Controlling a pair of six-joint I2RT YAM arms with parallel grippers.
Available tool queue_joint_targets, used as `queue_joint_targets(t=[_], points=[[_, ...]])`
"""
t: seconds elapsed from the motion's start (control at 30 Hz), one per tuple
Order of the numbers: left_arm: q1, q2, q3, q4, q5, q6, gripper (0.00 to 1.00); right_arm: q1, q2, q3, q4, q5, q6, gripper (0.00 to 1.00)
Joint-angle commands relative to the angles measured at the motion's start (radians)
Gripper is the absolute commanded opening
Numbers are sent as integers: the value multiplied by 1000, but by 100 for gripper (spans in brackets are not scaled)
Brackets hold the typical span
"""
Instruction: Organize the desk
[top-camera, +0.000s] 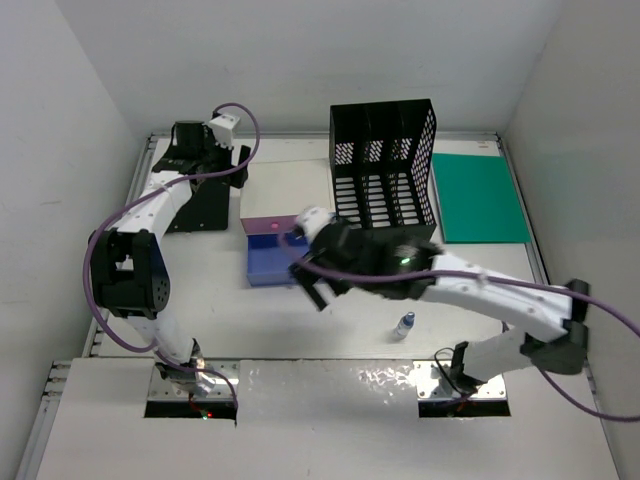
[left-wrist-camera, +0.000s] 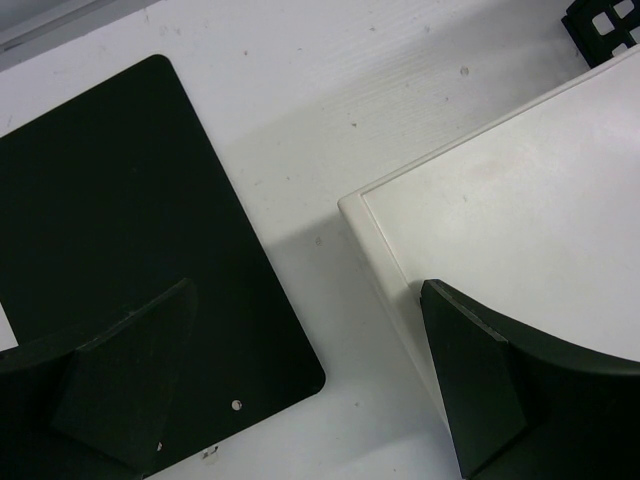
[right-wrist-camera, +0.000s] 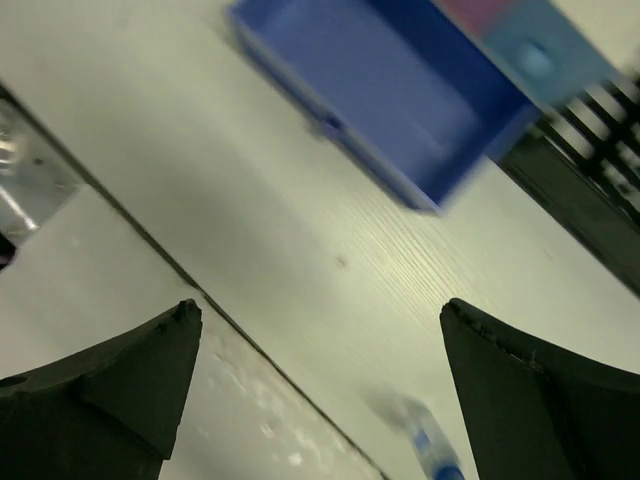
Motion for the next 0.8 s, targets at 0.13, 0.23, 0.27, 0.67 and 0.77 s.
queue_joint_targets(t=[0.13,0.23,0.27,0.67,0.77], points=[[-9,-46,6,-86,-6,26,93,-192,-133,-222,-513,-3,106,99],[-11,-54,8,-89,-7,28,94,-242,-175,-322,-436,-60,82,99],[-12,-56,9,-89,-7,26,93,-252,-177,-339,-427,-66,76,99],[-18,-80,-4,-95,-19,37,94,-368,-29,-551,-155,-270,-49,91],[-18,-85,-6,-98,-22,41,94,-370,1,-562,-122,-296,-55,66]])
